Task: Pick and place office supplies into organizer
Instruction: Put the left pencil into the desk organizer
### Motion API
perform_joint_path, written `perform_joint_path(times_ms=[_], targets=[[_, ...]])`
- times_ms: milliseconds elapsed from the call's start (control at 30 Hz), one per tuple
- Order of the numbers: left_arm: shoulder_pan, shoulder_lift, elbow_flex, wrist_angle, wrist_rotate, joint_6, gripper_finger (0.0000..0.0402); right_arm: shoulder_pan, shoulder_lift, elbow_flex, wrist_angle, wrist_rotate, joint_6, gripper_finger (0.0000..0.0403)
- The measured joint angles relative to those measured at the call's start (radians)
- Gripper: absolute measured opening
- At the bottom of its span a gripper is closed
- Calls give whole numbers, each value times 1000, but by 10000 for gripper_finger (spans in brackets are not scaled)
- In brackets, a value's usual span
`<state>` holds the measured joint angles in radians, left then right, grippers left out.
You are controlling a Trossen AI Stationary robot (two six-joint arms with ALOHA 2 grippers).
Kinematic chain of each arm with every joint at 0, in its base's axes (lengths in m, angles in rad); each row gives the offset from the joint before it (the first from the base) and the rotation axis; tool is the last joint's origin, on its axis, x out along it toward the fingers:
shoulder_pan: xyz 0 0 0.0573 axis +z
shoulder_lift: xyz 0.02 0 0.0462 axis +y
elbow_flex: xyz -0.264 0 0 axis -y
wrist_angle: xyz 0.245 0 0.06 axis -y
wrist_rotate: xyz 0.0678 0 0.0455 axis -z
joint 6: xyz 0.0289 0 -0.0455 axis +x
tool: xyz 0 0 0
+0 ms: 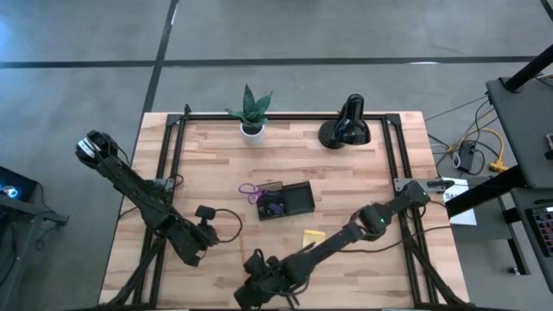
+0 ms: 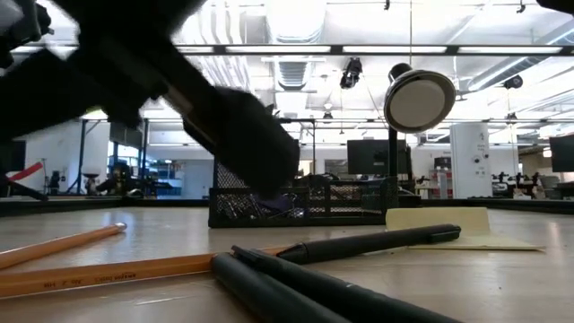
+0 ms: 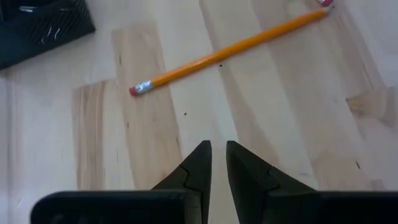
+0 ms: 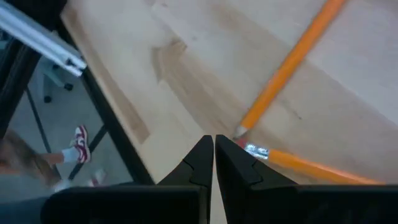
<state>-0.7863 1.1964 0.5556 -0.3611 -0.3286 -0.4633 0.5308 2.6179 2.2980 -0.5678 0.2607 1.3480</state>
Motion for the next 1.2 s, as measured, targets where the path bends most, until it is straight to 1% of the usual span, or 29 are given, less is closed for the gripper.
perform_joint_path(times_ms=[133, 267, 333, 400, 467, 567, 600, 700, 800, 900, 1100, 1200], targets=[[1, 12, -1, 22, -1, 34, 35, -9, 1, -7, 9, 2, 0, 11], [19, 33, -2, 76, -5, 97, 35, -18, 1, -23, 11, 2, 5, 11], [30, 40, -2, 103, -10, 152, 35, -20, 1, -29, 18, 2, 10, 11], [40, 45, -1, 137, -10, 255, 35, -19, 1, -29, 30, 2, 10, 11], [52, 47, -1, 166, -8, 392, 35, -19, 1, -29, 32, 2, 13, 11], [88, 47, -1, 174, -2, 567, 35, -17, 2, -29, 32, -4, 14, 11], [107, 47, -1, 173, 10, 611, 35, -16, 2, -29, 32, -11, 14, 11], [172, 47, -1, 172, 85, 719, 35, -12, 2, -29, 34, -38, 12, 11], [223, 47, 2, 172, 102, 770, 37, -7, 2, -29, 33, -52, 6, 11], [264, 46, 5, 177, 134, 798, 54, -6, 2, -29, 34, -52, 6, 11], [300, 78, 5, 181, 156, 904, 128, -8, 2, -29, 34, -52, -17, 11], [307, 108, 6, 189, 184, 939, 151, -7, 2, -29, 34, -53, -24, 11]])
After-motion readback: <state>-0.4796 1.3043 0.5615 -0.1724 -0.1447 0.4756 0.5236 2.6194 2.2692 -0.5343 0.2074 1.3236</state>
